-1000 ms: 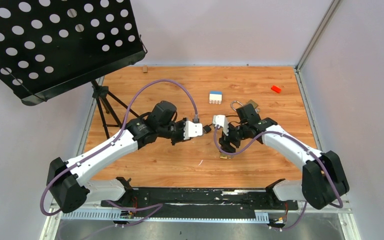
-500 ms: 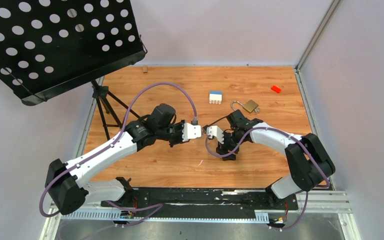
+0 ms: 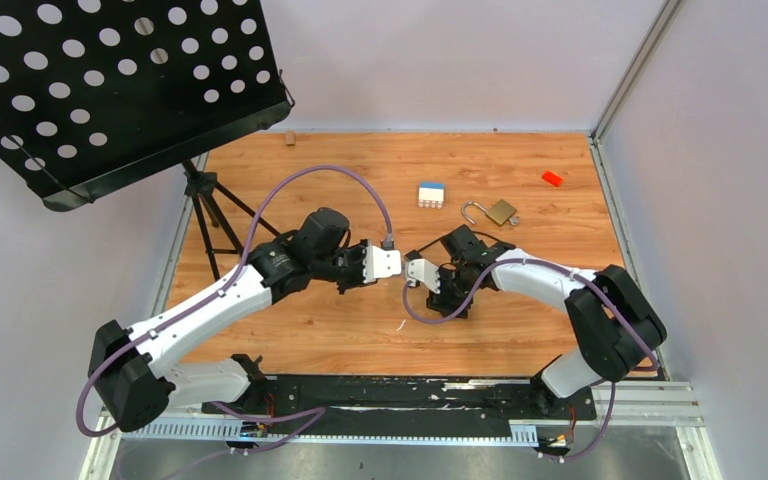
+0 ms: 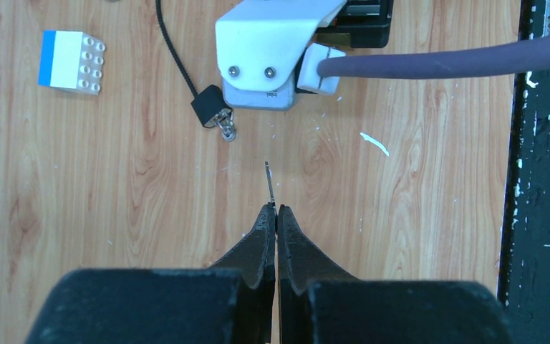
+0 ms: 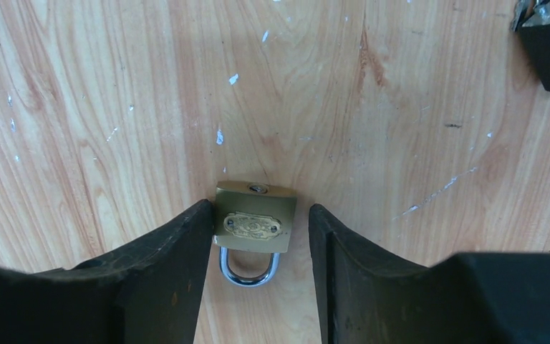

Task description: Unlock with the key

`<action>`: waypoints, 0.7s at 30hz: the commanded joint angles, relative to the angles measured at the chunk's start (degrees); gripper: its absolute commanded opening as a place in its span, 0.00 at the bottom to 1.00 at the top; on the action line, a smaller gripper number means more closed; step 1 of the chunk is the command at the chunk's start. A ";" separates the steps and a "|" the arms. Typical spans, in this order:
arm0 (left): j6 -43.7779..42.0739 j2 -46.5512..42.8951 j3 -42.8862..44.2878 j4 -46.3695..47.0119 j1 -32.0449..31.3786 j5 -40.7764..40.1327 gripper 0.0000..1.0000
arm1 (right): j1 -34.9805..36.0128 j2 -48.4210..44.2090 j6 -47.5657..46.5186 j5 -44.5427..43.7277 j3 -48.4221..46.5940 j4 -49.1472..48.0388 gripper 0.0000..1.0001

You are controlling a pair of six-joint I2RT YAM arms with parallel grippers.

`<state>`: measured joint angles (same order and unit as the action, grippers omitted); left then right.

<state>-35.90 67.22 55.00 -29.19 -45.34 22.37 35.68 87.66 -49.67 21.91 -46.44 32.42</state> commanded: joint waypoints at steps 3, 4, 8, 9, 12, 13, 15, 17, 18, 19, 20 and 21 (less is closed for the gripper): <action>-0.24 -2.38 0.06 0.14 -0.19 -0.66 0.00 | 1.82 -0.01 -0.08 -2.99 2.11 0.71 0.42; -0.47 -2.39 0.22 0.10 -0.19 -0.54 0.00 | 1.82 -0.29 -0.08 -2.64 1.88 1.23 0.36; -2.50 -1.64 1.16 -1.41 -0.71 -0.47 0.00 | 1.40 -0.93 -0.58 2.19 -0.92 5.00 0.09; -3.10 -1.35 1.40 -1.98 -1.53 -1.32 0.00 | 1.21 -1.18 -0.91 4.75 -2.12 6.09 0.02; -4.73 -0.83 1.71 -3.12 -4.54 -5.32 0.00 | 0.44 -2.04 -2.34 10.35 -5.11 9.62 0.00; -5.09 -0.80 1.69 -3.31 -5.57 -6.42 0.00 | 0.18 -2.31 -2.72 12.13 -6.25 10.60 0.00; -5.75 -0.63 1.69 -3.46 -7.19 -8.49 0.00 | -0.60 -2.84 -3.27 16.17 -8.71 12.64 0.00; -6.50 -0.37 1.85 -3.48 -8.84 -10.56 0.00 | -1.48 -3.02 -4.10 21.29 -11.35 14.94 0.00; -7.29 -0.26 1.90 -3.45 -9.98 -12.13 0.00 | -1.71 -2.71 -4.48 23.47 -12.68 16.42 0.00; -8.13 -0.13 1.93 -3.30 -11.26 -14.14 0.00 | -1.82 -2.23 -4.92 25.67 -14.26 17.96 0.00; -9.06 0.11 1.99 -2.94 -12.87 -17.34 0.00 | -1.84 -1.70 -5.35 27.81 -15.69 19.58 0.00; -9.90 0.46 2.22 -2.82 -14.49 -19.81 0.00 | -1.82 -1.06 -5.84 29.76 -17.18 21.00 0.00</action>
<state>-41.45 66.78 55.02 -32.36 -55.66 12.29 34.33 87.07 -52.49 38.11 -57.04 46.70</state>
